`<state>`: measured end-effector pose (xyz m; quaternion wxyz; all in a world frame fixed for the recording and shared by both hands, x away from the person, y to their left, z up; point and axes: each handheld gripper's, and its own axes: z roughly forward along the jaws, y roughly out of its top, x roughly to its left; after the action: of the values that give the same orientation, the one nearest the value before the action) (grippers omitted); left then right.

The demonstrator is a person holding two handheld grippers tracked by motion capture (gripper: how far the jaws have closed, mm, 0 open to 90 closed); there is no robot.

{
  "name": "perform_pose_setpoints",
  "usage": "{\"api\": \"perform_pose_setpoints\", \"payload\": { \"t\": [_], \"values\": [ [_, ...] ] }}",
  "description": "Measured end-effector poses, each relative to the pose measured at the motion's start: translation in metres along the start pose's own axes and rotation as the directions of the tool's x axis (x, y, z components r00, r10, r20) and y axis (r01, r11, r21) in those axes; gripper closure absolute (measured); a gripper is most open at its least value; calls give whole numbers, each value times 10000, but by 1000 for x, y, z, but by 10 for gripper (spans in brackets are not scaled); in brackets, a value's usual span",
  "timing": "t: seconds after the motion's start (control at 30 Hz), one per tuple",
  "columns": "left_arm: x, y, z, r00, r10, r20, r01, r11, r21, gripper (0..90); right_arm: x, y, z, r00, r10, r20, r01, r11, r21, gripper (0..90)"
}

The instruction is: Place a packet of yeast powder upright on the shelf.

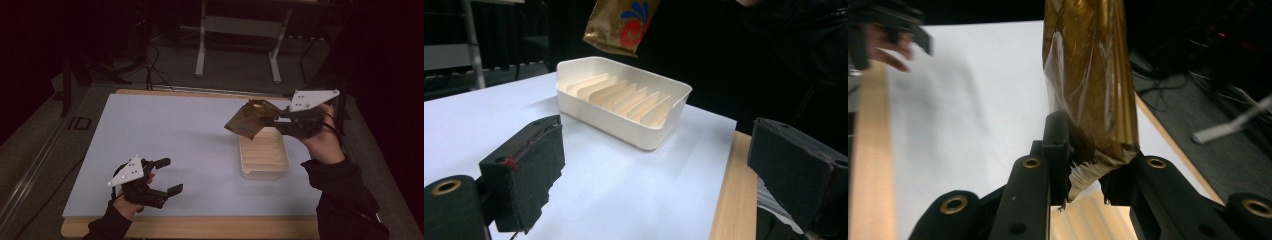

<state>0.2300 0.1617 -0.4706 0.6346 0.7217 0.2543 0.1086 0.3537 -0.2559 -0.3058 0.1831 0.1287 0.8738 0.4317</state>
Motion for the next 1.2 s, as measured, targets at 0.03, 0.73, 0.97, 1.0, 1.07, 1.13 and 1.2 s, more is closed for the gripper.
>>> {"api": "perform_pose_setpoints", "payload": {
  "t": [0.03, 0.73, 0.97, 1.0, 1.07, 1.13, 1.2],
  "values": [
    [0, -1, -1, 10000, 28, -59, -28, 10000, -23, 90, -5, -2, -1, 9999, -60, 153, 59, 10000, 79, 761],
    [2, -8, -10, 9997, -175, -164, 175, 9998, -39, 90, -77, -47, 34, 9932, -359, 1105, 208, 9907, 1346, 761],
    [1, -11, -9, 9996, -282, -47, 282, 9996, 64, 90, -84, -58, 52, 9874, -709, 1414, 414, 9786, 2016, 761],
    [1, -11, -9, 9996, -289, -35, 289, 9996, 76, 90, -85, -59, 55, 9865, -780, 1439, 462, 9761, 2124, 761],
    [1, -11, -9, 9996, -267, -10, 267, 9996, 55, 90, -86, -61, 61, 9845, -894, 1511, 537, 9727, 2257, 760],
    [2, -12, -9, 9995, -300, -30, 300, 9995, 84, 90, -88, -64, 67, 9851, -830, 1506, 481, 9739, 2218, 760],
    [3, -12, -9, 9992, -405, 8, 405, 9992, 53, 90, -89, -66, 71, 9867, -687, 1474, 372, 9777, 2066, 759]
  ]
}}
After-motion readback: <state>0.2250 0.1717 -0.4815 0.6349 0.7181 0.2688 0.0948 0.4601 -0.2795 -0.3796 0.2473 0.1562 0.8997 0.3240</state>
